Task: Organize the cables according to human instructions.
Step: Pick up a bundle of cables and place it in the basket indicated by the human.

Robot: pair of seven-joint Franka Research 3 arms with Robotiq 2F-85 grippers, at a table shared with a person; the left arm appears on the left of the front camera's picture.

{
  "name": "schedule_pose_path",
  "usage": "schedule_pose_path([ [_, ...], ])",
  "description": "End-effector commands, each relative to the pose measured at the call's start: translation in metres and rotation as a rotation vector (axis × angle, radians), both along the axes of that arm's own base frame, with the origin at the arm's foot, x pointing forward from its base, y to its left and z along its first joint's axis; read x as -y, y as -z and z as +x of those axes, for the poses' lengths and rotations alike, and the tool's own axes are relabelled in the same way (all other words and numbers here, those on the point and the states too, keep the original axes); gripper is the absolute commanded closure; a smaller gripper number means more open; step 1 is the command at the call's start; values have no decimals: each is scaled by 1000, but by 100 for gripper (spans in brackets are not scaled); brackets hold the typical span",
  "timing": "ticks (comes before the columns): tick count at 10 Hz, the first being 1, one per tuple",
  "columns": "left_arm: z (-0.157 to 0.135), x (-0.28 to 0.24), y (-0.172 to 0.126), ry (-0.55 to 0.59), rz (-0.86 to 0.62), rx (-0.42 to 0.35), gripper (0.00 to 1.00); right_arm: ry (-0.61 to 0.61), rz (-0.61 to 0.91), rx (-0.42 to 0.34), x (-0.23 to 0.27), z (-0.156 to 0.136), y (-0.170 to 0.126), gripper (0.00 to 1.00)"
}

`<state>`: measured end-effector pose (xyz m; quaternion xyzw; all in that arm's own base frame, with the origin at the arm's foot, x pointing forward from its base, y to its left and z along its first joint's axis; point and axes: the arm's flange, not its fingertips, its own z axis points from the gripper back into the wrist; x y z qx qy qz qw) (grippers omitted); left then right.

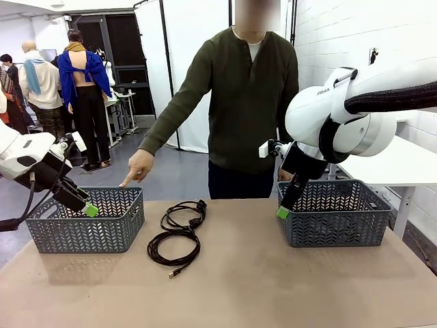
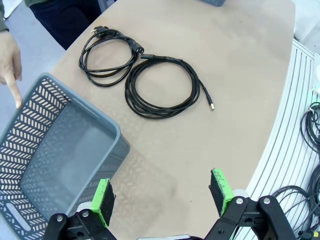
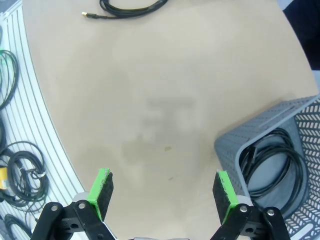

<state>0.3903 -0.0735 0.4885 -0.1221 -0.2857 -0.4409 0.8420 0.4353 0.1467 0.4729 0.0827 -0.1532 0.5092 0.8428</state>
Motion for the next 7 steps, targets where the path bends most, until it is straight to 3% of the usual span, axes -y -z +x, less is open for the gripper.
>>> schedule_pose_path([
  [1,1,-3,1,20,-14,1,0,0,-4,0,0,2,0,0],
  [7,27,60,-14,68,90,-75,0,0,-4,0,0,2,0,0],
])
